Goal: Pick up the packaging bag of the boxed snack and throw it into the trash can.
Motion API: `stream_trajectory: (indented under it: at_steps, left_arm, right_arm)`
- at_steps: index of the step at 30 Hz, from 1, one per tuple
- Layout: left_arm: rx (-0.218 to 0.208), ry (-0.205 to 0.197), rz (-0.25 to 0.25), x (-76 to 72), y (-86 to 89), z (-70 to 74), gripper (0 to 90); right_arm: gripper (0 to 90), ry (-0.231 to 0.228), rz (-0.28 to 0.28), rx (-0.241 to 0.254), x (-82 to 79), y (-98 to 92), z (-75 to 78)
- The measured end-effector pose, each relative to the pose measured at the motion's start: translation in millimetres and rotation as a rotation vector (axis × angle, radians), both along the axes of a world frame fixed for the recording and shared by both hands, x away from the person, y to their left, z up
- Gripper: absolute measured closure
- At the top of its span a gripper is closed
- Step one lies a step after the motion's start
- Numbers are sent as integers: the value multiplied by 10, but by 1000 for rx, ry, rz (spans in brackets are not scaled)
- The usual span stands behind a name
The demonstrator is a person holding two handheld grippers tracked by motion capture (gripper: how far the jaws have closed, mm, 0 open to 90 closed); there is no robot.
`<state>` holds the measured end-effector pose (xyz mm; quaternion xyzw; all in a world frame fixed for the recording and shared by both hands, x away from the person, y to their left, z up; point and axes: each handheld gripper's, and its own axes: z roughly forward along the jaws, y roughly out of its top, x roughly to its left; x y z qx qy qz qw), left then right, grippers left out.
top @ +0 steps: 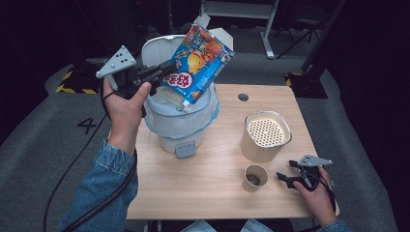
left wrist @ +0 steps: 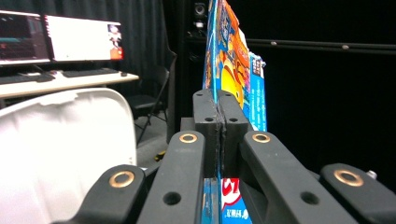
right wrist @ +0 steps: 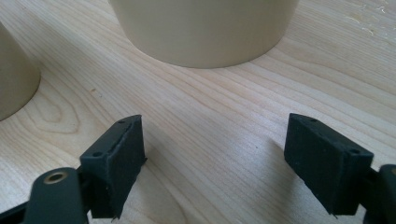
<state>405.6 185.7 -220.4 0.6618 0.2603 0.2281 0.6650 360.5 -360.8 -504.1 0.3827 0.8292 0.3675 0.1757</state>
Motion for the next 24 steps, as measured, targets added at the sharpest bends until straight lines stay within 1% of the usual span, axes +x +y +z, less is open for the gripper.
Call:
stream_trajectory:
  at_steps: [3,7,10,12,15,17,23,24]
  left_arm:
    - [-3,-9,25,48,38,9,890]
    - [-40,-8,58,134,85,-1,890]
    - [-49,-12,93,197,93,-24,890]
    - [-47,-16,114,241,90,-43,890]
    - [-51,-15,128,312,79,-81,890]
    - [-44,-12,141,357,70,-109,889]
    - [-43,4,154,450,50,-182,889]
    - [-38,8,160,470,48,-200,889]
  right_arm:
    - [204,0,0,0,0,0,0]
    - [205,0,0,0,0,0,0]
    - [205,0,1,1,0,0,0]
    - [204,0,1,1,1,0,0]
    - [204,0,1,1,1,0,0]
    - [204,0,0,0,0,0,0]
    - [204,0,1,1,1,0,0]
    - [204,1,1,1,0,0,0]
